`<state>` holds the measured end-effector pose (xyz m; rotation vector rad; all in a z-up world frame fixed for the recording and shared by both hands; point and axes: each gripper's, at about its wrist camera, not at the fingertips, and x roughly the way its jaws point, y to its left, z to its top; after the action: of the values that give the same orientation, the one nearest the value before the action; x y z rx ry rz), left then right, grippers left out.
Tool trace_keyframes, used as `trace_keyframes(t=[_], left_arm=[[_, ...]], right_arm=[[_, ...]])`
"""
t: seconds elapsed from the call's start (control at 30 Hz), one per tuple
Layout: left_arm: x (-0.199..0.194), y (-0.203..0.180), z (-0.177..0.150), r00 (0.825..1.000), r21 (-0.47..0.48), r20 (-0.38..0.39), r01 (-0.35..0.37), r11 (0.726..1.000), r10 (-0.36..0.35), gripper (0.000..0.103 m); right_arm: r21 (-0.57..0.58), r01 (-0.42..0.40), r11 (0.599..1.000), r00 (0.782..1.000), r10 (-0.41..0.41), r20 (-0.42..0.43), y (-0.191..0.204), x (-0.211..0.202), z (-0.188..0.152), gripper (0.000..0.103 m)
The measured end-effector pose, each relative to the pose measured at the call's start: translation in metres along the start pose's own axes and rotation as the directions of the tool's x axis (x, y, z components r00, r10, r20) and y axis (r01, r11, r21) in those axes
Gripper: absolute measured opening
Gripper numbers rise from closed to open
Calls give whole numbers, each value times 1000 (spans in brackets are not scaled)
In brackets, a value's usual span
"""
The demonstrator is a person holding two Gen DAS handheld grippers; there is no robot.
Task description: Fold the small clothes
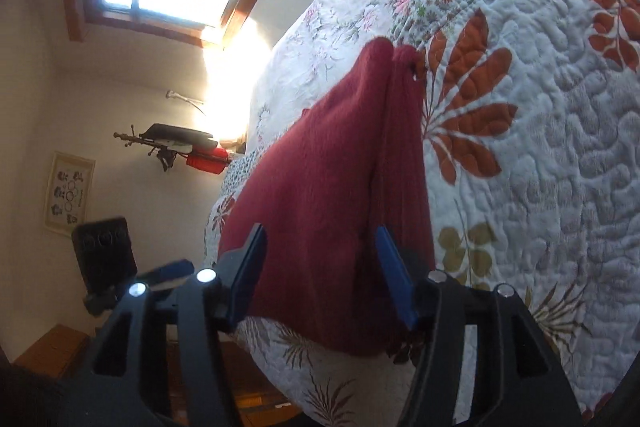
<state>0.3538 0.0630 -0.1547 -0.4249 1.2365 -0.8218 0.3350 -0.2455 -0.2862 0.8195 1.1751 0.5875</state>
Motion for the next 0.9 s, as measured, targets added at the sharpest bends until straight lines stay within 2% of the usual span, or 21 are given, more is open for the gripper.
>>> trace_keyframes(t=[0.03, 0.07, 0.1, 0.13, 0.17, 0.23, 0.33, 0.47, 0.53, 0.6, 0.7, 0.73, 0.8, 0.83, 0.9], left_arm=[[1, 2, 2, 1000, -9, 2, 10, 1000, -10, 67], [2, 4, 5, 1000, -16, 2, 19, 1000, -19, 67], [4, 6, 8, 1000, -25, 3, 24, 999, -24, 67], [4, 9, 11, 1000, -34, 5, 25, 999, -24, 67], [5, 10, 14, 1000, -40, 7, 28, 999, -27, 67], [6, 9, 22, 999, -39, 17, 41, 998, -40, 67], [15, 9, 30, 998, -47, 6, 68, 997, -68, 67], [38, 6, 25, 993, -41, -70, 88, 995, -91, 67], [49, 10, 15, 991, -32, -112, 71, 997, -74, 67], [66, 32, 0, 986, -69, -163, 26, 997, -37, 66], [93, 66, -24, 973, -104, -233, -35, 994, 10, 52], [95, 71, -28, 973, -99, -230, -38, 994, 14, 48], [85, 68, -27, 982, -112, -191, -27, 993, 5, 48], [77, 61, -25, 987, -102, -163, -15, 995, -2, 52], [60, 44, -25, 992, -70, -122, 3, 998, -12, 60]], right_arm=[[-1, 14, 1000, 1000, -14, -16, -1, 4, -10, 66], [0, 2, 1000, 999, -2, -45, -2, 9, -20, 62], [4, -7, 1000, 997, 8, -71, -3, 15, -28, 49], [14, -10, 1000, 996, 12, -92, -6, 21, -32, 6], [40, -21, 999, 995, 25, -95, -11, 20, -34, 7], [74, 5, 997, 997, 0, -74, -23, 10, -40, 7], [152, 33, 988, 996, -19, -93, -53, 10, -52, 7], [105, -1, 994, 998, 8, -69, -31, -3, -56, 7], [85, 13, 996, 998, -8, -57, -23, -10, -57, 7], [122, 47, 991, 995, -37, -88, -40, -2, -60, 7], [137, 106, 985, 984, -84, -156, -63, 25, -68, 7], [125, 113, 986, 985, -94, -147, -61, 25, -68, 9], [100, 82, 992, 993, -73, -90, -47, 7, -67, 17], [85, 81, 993, 995, -76, -57, -36, -4, -66, 26], [28, 108, 994, 994, -109, 20, -14, -28, -67, 29]])
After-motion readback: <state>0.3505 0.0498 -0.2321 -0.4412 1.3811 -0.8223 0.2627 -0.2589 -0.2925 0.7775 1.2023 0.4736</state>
